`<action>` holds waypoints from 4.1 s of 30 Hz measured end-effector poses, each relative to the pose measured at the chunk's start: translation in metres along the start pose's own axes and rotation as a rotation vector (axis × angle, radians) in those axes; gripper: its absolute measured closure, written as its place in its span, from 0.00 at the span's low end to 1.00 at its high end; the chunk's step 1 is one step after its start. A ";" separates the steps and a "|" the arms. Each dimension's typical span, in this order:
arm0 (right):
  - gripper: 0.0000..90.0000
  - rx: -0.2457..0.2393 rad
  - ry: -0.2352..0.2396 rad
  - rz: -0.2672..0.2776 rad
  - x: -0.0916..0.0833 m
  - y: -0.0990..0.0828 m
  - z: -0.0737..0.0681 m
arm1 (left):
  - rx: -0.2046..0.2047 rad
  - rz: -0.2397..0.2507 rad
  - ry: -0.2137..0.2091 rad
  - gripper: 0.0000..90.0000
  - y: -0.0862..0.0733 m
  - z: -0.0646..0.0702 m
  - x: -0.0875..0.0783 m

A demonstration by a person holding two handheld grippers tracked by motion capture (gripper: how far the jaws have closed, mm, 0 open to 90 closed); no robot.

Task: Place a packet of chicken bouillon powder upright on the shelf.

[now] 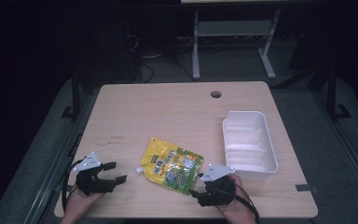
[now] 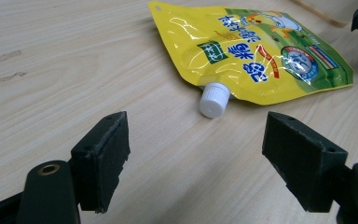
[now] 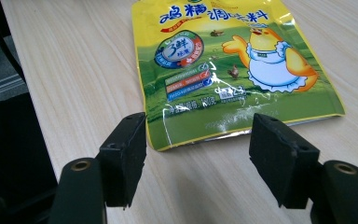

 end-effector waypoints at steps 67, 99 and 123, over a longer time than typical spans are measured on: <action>0.72 -0.046 -0.018 0.021 0.051 0.042 0.003 | -0.171 -0.260 -0.042 0.52 0.070 -0.016 0.094; 0.70 -0.044 0.003 0.040 0.054 0.042 0.003 | -0.220 -0.292 -0.184 0.87 0.067 -0.011 0.096; 0.58 0.002 0.016 0.066 0.048 0.043 0.007 | -0.122 -0.209 -0.221 1.00 0.086 0.001 0.066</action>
Point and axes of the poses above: each handheld gripper's, and its own axes: x roughly forward along the jaws, y roughly out of its top, z roughly to its right, the point moved 8 cm from there along x, roughly forward along the jaws, and after that the axes turned 7 degrees about -z, right-handed, at the moved point
